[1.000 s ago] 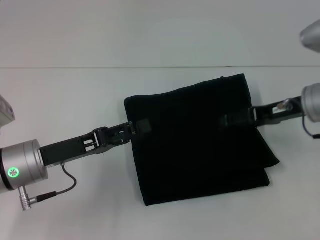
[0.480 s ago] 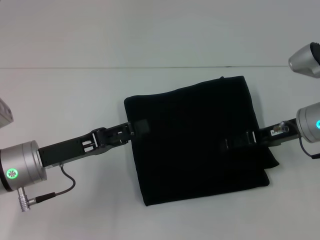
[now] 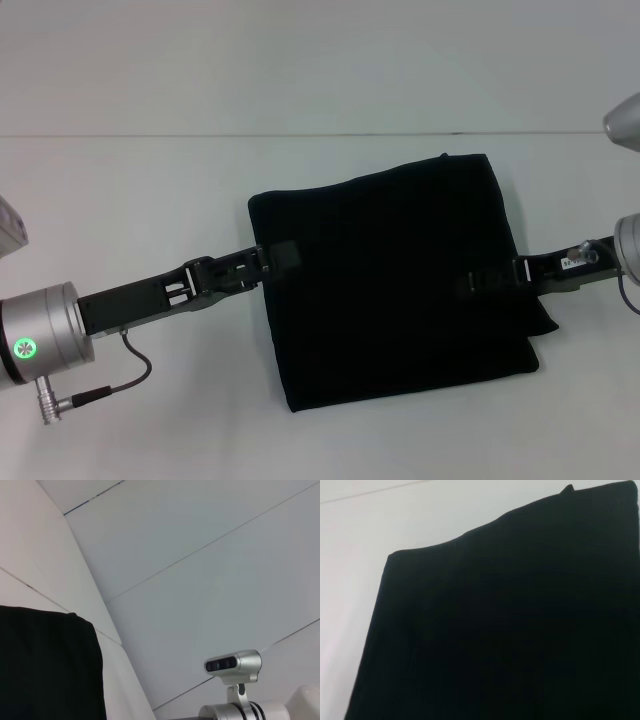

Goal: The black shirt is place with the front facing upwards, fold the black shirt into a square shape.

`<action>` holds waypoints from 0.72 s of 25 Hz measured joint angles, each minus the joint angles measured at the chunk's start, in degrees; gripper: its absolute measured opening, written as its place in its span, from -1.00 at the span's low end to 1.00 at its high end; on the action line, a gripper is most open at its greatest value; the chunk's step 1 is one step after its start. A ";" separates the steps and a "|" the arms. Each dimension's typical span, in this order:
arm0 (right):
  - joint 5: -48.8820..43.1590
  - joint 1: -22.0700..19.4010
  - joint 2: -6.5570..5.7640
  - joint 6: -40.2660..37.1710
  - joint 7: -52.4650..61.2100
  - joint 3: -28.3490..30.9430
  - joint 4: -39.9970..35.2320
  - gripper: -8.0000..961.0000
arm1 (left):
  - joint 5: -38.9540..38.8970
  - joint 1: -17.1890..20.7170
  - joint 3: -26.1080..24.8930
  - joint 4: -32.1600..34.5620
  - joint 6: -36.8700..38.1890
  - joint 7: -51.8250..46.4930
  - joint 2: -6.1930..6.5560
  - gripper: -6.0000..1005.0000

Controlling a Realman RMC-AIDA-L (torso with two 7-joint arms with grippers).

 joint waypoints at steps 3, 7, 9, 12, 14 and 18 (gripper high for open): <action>0.02 -0.27 0.00 -1.74 -1.52 2.77 0.03 0.84 | 0.00 0.00 -0.05 -0.02 0.00 0.00 0.01 0.36; 0.05 -1.20 -0.12 -4.07 -3.28 6.26 0.29 0.84 | -0.01 0.00 -0.17 -0.13 0.00 0.00 0.16 0.36; 0.09 -2.00 -0.26 -4.92 -3.95 7.35 0.35 0.84 | -0.09 0.02 -0.25 -0.21 0.00 -0.01 0.24 0.36; 0.80 -3.20 -0.52 -7.03 -7.22 10.49 -0.13 0.84 | -0.23 0.05 -0.33 -0.23 -0.32 -0.56 0.37 0.36; 3.00 -3.87 -0.92 -9.83 -12.98 12.81 -0.47 0.84 | -0.24 0.04 -0.40 -0.05 -0.70 -1.48 0.56 0.35; 7.31 -5.77 -1.50 -15.73 -27.71 14.74 -0.98 0.84 | 0.11 -0.55 -0.30 0.40 -2.32 -8.62 2.24 0.35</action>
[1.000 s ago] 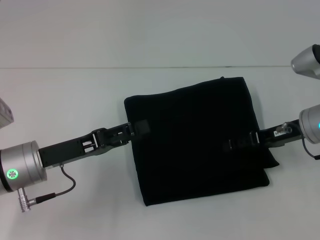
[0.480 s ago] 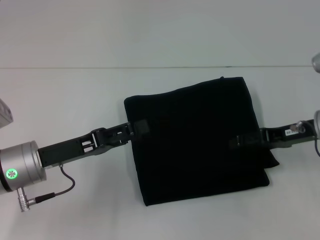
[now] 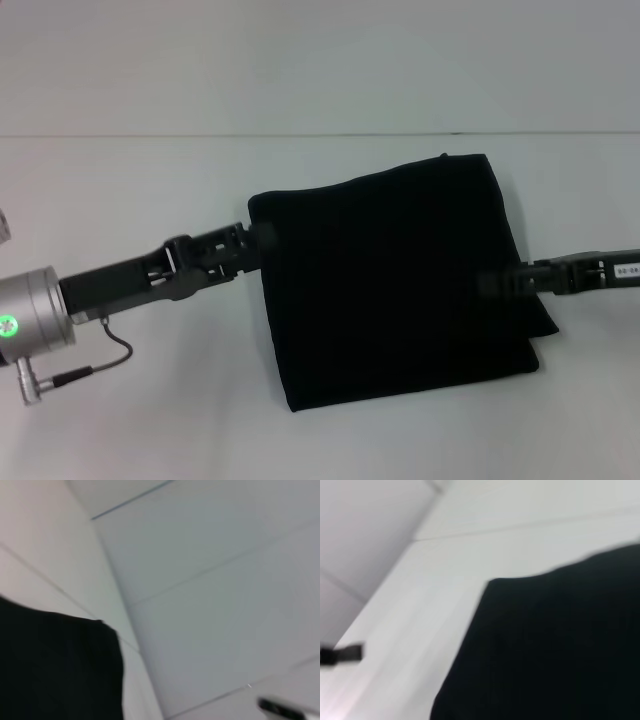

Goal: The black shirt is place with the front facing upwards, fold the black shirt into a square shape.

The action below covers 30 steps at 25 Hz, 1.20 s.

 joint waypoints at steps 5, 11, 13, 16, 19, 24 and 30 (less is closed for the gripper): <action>3.96 -4.71 1.42 -4.30 -21.64 1.13 -0.30 0.84 | 2.94 -0.21 0.13 2.55 -4.68 -9.29 0.66 0.35; 10.30 -12.28 5.82 -5.62 -47.01 4.06 -0.17 0.84 | 8.76 -1.91 0.28 4.11 -9.59 -17.20 1.34 0.34; 10.98 -13.97 6.77 -5.41 -54.36 5.86 1.28 0.84 | 9.80 -2.71 0.41 4.07 -10.00 -18.68 1.31 0.34; 11.92 -15.93 7.19 -5.41 -64.04 9.54 6.29 0.84 | 11.36 -3.98 0.85 3.92 -10.17 -21.34 1.25 0.33; 12.32 -17.05 6.96 -5.63 -67.46 11.79 9.03 0.84 | 13.40 -4.97 1.49 3.84 -9.61 -25.67 1.51 0.33; 11.99 -17.89 7.03 -5.37 -69.08 11.84 9.57 0.84 | 15.09 -5.75 4.28 3.78 -10.00 -32.16 2.02 0.33; 11.94 -18.02 6.90 -5.90 -68.89 11.51 10.18 0.84 | 15.03 -6.03 6.19 3.84 -16.33 -32.86 0.09 0.32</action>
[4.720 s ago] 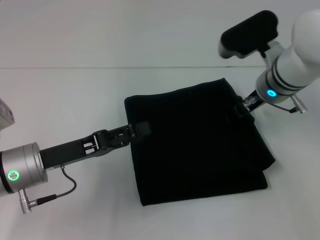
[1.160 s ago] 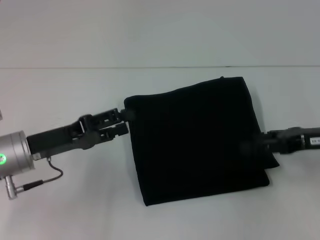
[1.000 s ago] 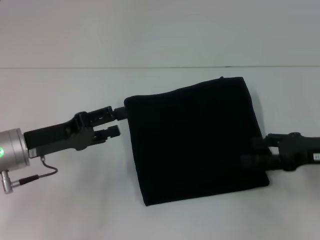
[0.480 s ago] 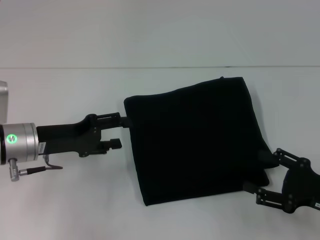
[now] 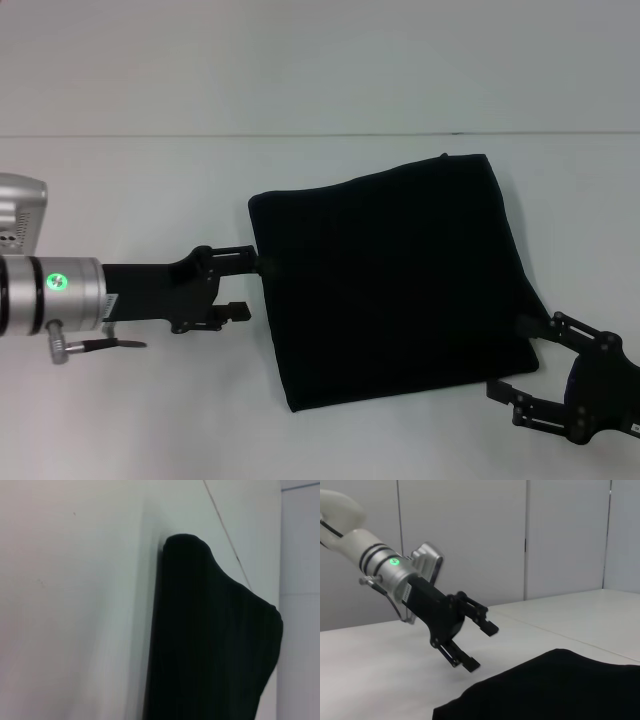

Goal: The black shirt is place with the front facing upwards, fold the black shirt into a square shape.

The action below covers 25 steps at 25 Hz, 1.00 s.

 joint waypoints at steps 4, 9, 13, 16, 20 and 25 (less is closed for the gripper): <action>0.00 -0.02 -0.03 -0.68 0.10 0.15 0.03 0.84 | 0.01 -0.39 0.28 0.03 -2.72 0.29 -1.14 0.32; -0.01 -0.05 -0.02 -1.37 0.09 0.44 0.05 0.84 | 0.06 -0.45 0.64 -0.23 -4.61 0.72 -1.53 0.31; 0.04 -0.07 0.00 -1.41 0.10 0.47 0.05 0.84 | 0.08 -0.27 0.67 -0.42 -5.99 1.29 -1.94 0.31; 0.03 -0.02 0.02 -1.41 0.10 0.48 0.06 0.84 | 0.10 -0.22 0.69 -1.25 -6.99 1.72 -2.02 0.31; 0.03 0.04 0.02 -1.41 0.10 0.49 0.06 0.84 | 0.13 -0.74 0.78 -3.05 -8.48 2.99 -2.47 0.30; 0.04 0.08 0.02 -1.76 0.10 0.49 0.05 0.84 | 0.14 -1.15 1.79 -3.20 -9.51 3.17 -3.05 0.30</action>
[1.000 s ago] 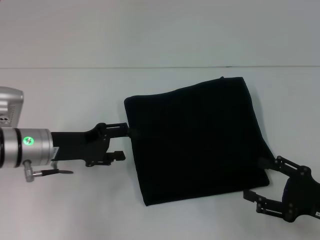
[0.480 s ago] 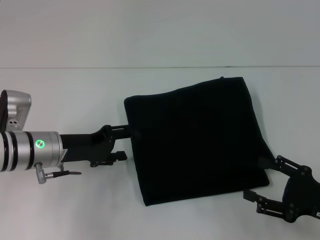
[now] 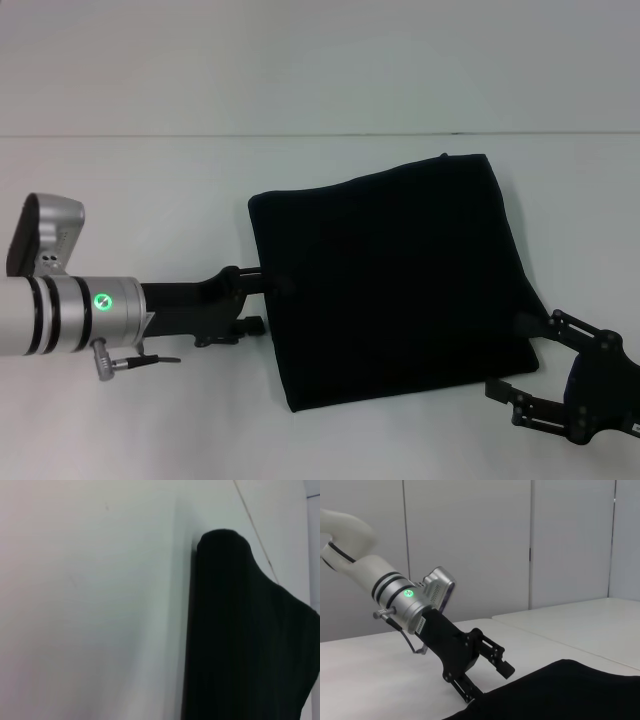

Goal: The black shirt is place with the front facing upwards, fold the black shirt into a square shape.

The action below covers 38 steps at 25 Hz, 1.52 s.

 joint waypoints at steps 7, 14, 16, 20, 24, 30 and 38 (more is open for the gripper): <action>0.04 0.11 0.00 -0.08 0.44 0.00 0.00 0.84 | 0.00 -1.04 0.68 0.05 0.79 0.63 -1.35 0.29; 0.16 0.19 0.00 -0.72 2.06 0.06 -0.44 0.84 | 0.00 -1.62 3.06 1.24 0.54 2.59 -1.92 0.28; 0.21 0.19 0.00 -0.77 2.07 0.08 -0.48 0.84 | 0.00 -1.41 3.46 2.01 0.53 3.32 -2.31 0.28; 0.27 0.26 0.00 -0.83 2.09 0.09 -0.51 0.84 | 0.02 -1.36 4.13 1.73 -0.21 3.31 -2.27 0.19; 0.30 0.52 0.00 -0.86 2.11 0.09 -0.43 0.84 | 0.01 -1.25 4.48 1.57 -0.48 3.17 -2.02 0.02; 0.32 0.63 0.00 -0.99 2.14 0.09 -0.40 0.84 | -0.41 -1.23 4.23 1.66 -0.50 3.54 -1.92 -0.28; 0.39 1.07 0.06 -1.05 2.16 0.79 -0.27 0.84 | -0.68 -1.41 1.23 1.97 -1.34 5.05 -1.23 -0.79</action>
